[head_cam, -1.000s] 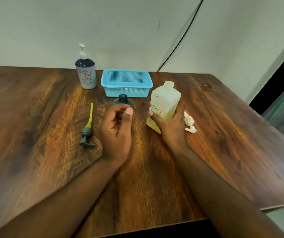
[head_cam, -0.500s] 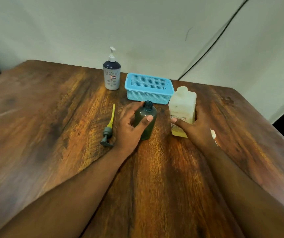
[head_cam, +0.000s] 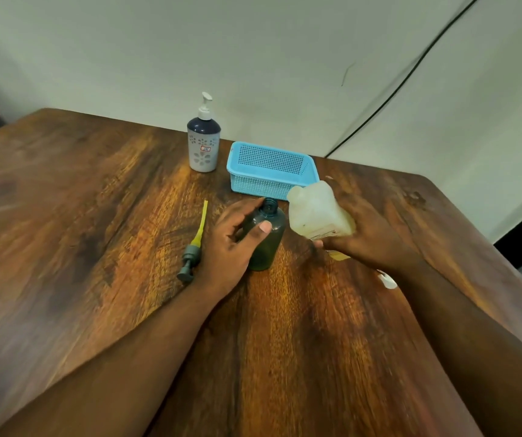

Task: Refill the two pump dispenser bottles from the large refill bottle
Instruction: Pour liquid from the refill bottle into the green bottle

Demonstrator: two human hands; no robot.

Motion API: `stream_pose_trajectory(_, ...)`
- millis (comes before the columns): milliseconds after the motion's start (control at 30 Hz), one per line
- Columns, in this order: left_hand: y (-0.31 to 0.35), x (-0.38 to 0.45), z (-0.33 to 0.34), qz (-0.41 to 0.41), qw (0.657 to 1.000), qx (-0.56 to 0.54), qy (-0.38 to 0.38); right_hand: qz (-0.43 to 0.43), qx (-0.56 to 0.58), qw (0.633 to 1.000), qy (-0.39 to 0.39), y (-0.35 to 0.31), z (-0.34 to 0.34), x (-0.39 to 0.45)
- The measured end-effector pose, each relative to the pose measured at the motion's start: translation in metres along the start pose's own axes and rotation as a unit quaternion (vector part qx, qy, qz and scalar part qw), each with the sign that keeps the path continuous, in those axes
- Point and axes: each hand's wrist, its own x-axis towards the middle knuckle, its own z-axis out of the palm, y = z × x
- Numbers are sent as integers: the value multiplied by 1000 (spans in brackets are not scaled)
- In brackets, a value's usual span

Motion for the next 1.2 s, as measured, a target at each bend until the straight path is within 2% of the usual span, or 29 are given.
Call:
stream_pose_trajectory(133, 1, 1, -2, -14, 1000, -8, -10, -25, -74, 997, 7, -5, -9, 3)
stream_pose_trajectory(267, 3, 2, -2, -19, 1000, -11, -13, -59, -82, 995, 21, -8, -12, 6)
stream_pose_trajectory(567, 3, 2, -2, -21, 999, -19, -17, -27, -138, 990, 29, -3, -11, 10)
stream_pose_trajectory(767, 4, 1, -2, -21, 999, -33, -22, -56, -215, 975, 19, -10, -19, 12)
stream_pose_trajectory(1200, 6, 1, -2, -16, 999, -44, -27, -59, -250, 966, 0, -31, -31, 16)
